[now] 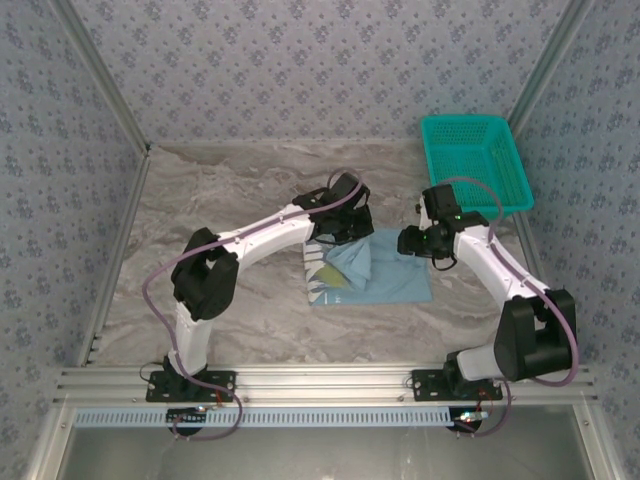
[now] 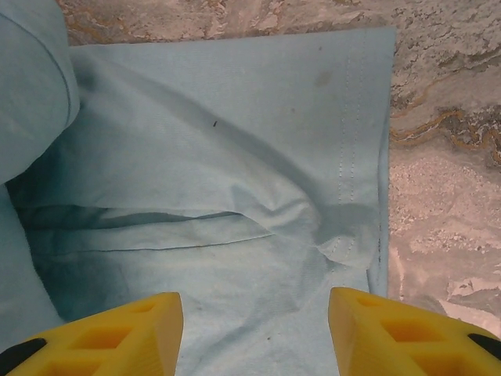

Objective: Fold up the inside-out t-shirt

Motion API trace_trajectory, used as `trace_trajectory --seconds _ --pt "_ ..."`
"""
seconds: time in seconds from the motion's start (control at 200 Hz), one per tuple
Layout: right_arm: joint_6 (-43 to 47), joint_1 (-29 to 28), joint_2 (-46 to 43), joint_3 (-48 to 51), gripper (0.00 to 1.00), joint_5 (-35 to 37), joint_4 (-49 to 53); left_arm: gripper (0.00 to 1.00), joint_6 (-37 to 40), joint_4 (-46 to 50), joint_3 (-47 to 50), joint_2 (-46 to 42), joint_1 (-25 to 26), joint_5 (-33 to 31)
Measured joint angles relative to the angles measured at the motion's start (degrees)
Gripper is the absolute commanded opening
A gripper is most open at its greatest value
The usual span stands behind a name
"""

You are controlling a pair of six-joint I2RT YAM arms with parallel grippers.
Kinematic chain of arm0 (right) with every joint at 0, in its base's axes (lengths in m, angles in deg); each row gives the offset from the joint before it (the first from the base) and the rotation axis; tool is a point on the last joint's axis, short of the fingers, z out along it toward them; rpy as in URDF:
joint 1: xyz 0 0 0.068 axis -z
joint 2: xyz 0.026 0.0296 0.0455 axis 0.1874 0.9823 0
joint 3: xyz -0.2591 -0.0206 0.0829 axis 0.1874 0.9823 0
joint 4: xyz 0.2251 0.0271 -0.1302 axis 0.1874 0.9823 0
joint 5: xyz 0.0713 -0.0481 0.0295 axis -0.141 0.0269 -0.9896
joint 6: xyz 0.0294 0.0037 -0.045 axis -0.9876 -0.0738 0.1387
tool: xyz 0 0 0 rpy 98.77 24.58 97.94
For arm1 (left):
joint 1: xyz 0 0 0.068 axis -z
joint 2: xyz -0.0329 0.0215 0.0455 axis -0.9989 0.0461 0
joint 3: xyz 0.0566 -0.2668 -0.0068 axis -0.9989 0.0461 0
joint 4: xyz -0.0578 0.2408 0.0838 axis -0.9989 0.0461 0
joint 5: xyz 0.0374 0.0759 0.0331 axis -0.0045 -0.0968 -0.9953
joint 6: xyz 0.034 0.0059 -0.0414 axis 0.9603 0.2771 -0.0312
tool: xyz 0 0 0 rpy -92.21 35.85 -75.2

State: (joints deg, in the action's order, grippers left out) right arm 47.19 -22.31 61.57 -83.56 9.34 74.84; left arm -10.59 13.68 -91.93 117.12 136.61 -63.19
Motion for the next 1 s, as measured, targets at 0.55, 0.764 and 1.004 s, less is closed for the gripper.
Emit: trace_trajectory --seconds 0.55,0.764,1.004 --pt "-0.48 1.16 0.98 0.48 0.53 1.38 0.52 0.0 0.04 0.63 -3.85 0.9 2.01 1.97" --pt "-0.79 1.68 0.98 0.66 0.53 1.99 0.83 0.0 0.02 0.63 -4.92 4.66 2.51 3.19" --pt "-1.77 2.19 0.33 1.11 0.54 3.48 1.07 0.16 0.42 0.59 -8.98 10.08 2.62 5.66"
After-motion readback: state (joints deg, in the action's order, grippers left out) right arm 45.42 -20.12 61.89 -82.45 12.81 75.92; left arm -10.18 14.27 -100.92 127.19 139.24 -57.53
